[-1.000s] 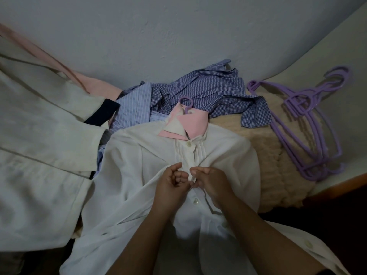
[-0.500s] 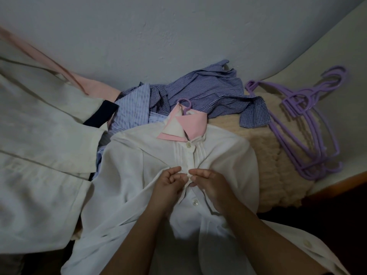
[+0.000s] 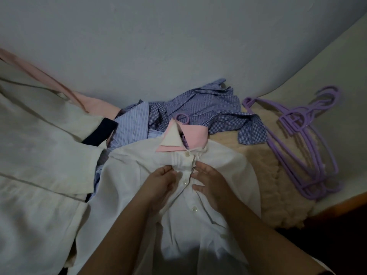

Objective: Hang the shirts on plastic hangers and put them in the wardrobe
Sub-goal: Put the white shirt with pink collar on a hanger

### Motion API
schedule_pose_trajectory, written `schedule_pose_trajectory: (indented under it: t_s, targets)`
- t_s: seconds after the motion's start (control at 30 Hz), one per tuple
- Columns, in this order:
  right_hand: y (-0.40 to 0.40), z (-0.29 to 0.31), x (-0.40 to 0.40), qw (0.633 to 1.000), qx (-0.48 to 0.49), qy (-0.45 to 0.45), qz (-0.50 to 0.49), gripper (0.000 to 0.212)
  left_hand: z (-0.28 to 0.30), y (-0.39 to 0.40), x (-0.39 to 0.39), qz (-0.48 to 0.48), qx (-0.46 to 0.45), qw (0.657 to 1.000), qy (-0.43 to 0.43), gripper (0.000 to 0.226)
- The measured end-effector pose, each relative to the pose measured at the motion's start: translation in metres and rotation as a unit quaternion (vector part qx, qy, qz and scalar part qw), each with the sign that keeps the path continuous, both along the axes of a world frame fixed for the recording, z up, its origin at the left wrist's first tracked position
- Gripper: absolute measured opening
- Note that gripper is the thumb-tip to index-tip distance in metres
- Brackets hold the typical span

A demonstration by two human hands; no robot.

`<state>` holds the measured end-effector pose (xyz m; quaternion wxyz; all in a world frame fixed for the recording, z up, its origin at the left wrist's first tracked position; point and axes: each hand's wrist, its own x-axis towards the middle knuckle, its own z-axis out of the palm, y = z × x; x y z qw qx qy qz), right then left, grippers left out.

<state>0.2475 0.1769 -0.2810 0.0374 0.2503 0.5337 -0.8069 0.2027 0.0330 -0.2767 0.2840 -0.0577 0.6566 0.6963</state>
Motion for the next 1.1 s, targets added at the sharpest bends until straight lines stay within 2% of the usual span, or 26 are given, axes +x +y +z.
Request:
schedule_pose_trajectory:
  t_s: [0.1, 0.2, 0.37, 0.43, 0.57, 0.6, 0.67, 0.7, 0.83, 0.9, 0.93, 1.03, 1.1]
  targets:
    - [0.011, 0.005, -0.018, 1.0, 0.018, 0.016, 0.013, 0.034, 0.014, 0.004, -0.015, -0.013, -0.02, 1.0, 0.014, 0.025]
    - [0.019, 0.009, -0.038, 0.998, 0.053, 0.03, 0.007, 0.036, 0.027, 0.013, -0.035, 0.002, -0.025, 0.999, 0.042, 0.026]
    - [0.028, 0.007, -0.063, 0.998, 0.027, 0.041, -0.025, 0.043, 0.029, 0.026, -0.058, 0.016, -0.029, 0.997, 0.071, 0.025]
    - [0.027, 0.005, -0.062, 0.998, 0.045, 0.032, -0.011, 0.046, 0.027, 0.027, -0.053, 0.007, -0.048, 0.995, 0.082, 0.023]
    - [0.027, 0.002, -0.04, 0.997, 0.079, -0.007, -0.025, 0.043, 0.016, 0.02, -0.033, 0.014, -0.078, 0.992, 0.102, 0.041]
    - [0.026, 0.005, -0.03, 0.993, 0.112, -0.011, -0.028, 0.041, 0.014, 0.017, -0.027, 0.022, -0.088, 0.989, 0.114, 0.036]
    - [0.024, 0.009, -0.012, 0.975, 0.22, -0.007, -0.021, 0.037, 0.011, 0.011, -0.014, 0.005, -0.181, 0.967, 0.181, 0.017]
    - [0.023, 0.011, -0.003, 0.964, 0.267, -0.004, -0.009, 0.035, 0.008, 0.007, -0.008, -0.012, -0.235, 0.949, 0.211, 0.016]
    - [0.014, 0.012, 0.015, 0.924, 0.375, -0.015, 0.069, 0.025, 0.001, -0.002, 0.016, -0.102, -0.359, 0.894, 0.249, 0.031]
    - [0.007, 0.009, 0.022, 0.894, 0.425, -0.049, 0.128, 0.034, -0.004, -0.003, 0.024, -0.133, -0.404, 0.864, 0.27, 0.034]
    - [0.004, 0.006, 0.026, 0.878, 0.45, -0.068, 0.15, 0.041, -0.004, -0.003, 0.027, -0.133, -0.412, 0.861, 0.268, 0.034]
    - [-0.007, 0.001, 0.034, 0.863, 0.477, -0.092, 0.137, 0.042, -0.002, -0.003, 0.034, -0.057, -0.399, 0.878, 0.257, 0.029]
    - [-0.013, 0.001, 0.038, 0.888, 0.441, -0.081, 0.099, 0.035, 0.002, -0.001, 0.041, 0.0, -0.36, 0.903, 0.236, 0.026]
